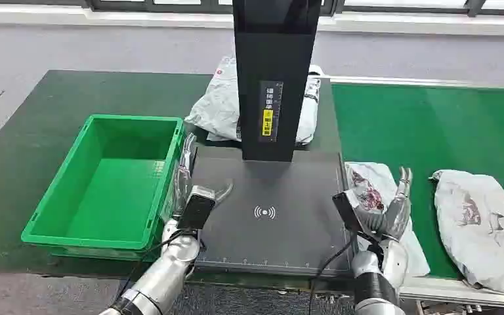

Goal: Moved the parcel from conveyor to table for the left to box.

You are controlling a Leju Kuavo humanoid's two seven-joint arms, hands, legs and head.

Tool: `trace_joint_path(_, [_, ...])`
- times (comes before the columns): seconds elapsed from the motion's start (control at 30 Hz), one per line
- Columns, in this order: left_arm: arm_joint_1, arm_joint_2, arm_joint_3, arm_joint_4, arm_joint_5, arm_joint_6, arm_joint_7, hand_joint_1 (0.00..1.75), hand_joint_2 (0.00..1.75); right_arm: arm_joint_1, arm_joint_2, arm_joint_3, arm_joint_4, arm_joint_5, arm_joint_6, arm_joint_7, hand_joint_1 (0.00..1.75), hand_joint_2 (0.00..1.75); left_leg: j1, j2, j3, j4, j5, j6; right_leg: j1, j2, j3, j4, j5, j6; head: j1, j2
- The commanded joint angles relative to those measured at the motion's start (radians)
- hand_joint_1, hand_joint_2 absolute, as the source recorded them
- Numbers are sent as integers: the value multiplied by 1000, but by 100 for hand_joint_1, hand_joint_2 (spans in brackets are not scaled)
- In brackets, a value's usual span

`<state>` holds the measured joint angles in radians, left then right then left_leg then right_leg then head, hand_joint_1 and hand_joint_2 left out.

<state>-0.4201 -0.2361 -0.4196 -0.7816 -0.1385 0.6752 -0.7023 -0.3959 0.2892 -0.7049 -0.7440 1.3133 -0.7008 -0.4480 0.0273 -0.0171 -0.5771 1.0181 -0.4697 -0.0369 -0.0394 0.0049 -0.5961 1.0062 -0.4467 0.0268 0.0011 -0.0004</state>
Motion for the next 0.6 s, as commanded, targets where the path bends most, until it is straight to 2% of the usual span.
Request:
trace_joint_path(0.03, [-23,8,36,43,1,-9,4,0,175,-32,-88,-66,177,49,3,140,0,175,0,3,3,-2,0,3,1,1,3,-3,1,-4,0,0])
trace_joint_path(0.1, [-27,6,36,50,-3,-13,4,0,175,-30,-128,-10,255,88,3,268,0,175,0,1,2,-2,1,2,1,-1,2,-2,1,-3,0,0])
trace_joint_path(0.2, [-27,6,36,50,-3,-13,4,0,175,-30,-128,-10,255,88,3,268,0,175,1,1,1,-1,0,2,1,0,1,-1,0,-2,0,0])
trace_joint_path(0.23, [-32,4,37,55,-5,-14,4,0,175,-29,-142,8,286,89,3,299,0,175,0,2,2,-2,0,3,1,0,2,-2,1,-3,0,0])
trace_joint_path(0.33, [-44,2,33,72,-4,-23,4,0,175,-44,-195,84,432,194,3,493,0,175,0,3,2,-2,0,3,1,1,2,-2,1,-3,0,0])
trace_joint_path(0.4, [-56,-1,26,88,-4,-35,4,0,175,-40,-221,134,483,257,111,634,0,175,0,2,2,-2,0,3,2,0,2,-3,1,-3,0,0])
trace_joint_path(0.47, [-67,-1,12,101,-5,-46,4,0,175,-20,-228,176,495,257,286,687,0,175,0,1,1,-1,1,3,1,-1,2,-2,1,-3,0,0])
trace_joint_path(0.5, [-71,-2,9,105,-5,-48,4,0,175,-16,-227,179,499,257,317,687,175,175,0,0,2,-2,1,3,2,-2,2,-3,1,-3,0,0])
trace_joint_path(0.53, [-73,0,3,108,-4,-54,4,0,175,-1,-224,201,494,257,395,692,175,175,1,0,1,-1,1,2,2,-2,3,-2,1,-3,0,0])
trace_joint_path(0.6, [-76,-1,0,111,-4,-56,4,0,175,2,-220,198,496,249,417,682,175,175,0,0,2,-2,1,2,1,-2,2,-2,1,-3,0,0])
